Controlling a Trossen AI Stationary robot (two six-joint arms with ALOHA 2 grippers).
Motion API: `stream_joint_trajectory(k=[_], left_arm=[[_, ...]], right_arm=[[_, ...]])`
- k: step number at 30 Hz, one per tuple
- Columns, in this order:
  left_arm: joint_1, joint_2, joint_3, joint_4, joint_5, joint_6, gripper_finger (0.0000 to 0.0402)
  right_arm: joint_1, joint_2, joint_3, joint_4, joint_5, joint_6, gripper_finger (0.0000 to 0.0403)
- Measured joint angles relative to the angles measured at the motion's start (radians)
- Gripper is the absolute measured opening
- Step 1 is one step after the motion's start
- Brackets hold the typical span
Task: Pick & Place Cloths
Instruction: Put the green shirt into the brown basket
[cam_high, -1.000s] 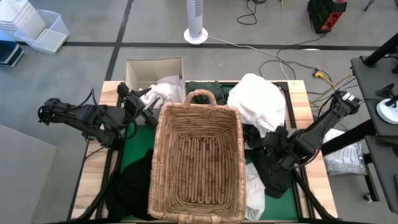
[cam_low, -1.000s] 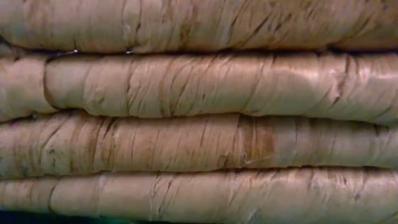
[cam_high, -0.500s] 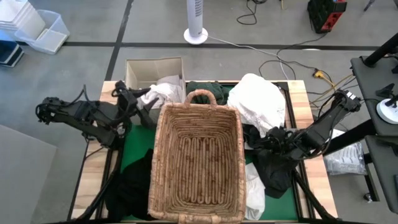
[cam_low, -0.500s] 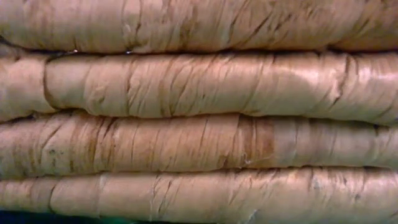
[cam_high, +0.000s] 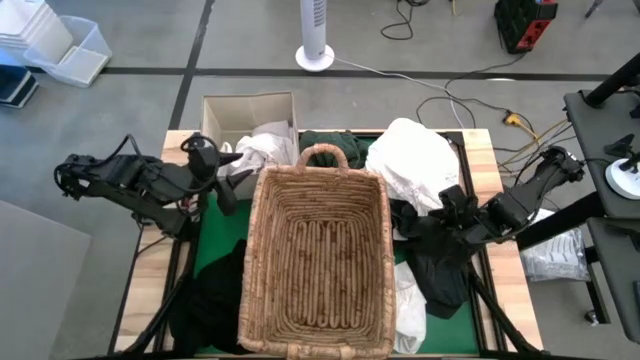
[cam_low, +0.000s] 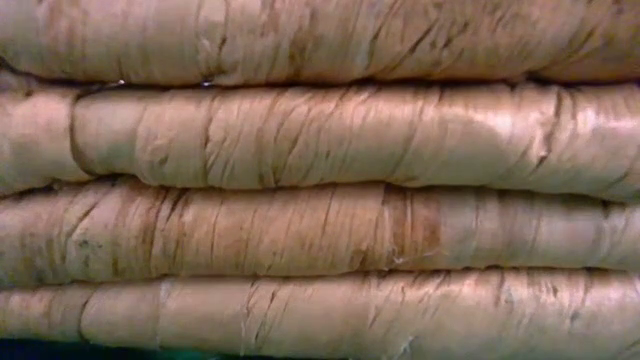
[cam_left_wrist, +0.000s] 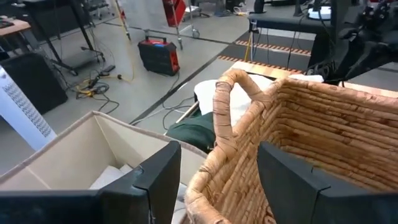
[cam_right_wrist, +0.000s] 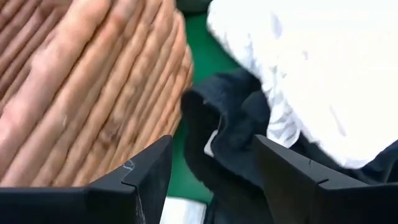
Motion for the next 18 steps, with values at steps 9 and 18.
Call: stream_joint_trajectory(k=[9,18], left_arm=[[0.009,0.045,0.080,0.002,-0.133,0.032,0.0190],[0.067,0.110,0.196,0.001,-0.040,0.094,0.0190]], right_arm=[[-0.176,-0.011,0.055,-0.009,-0.008,-0.104,0.0212],[-0.258,-0.061,0.072,0.006,-0.232,-0.514,0.0212]])
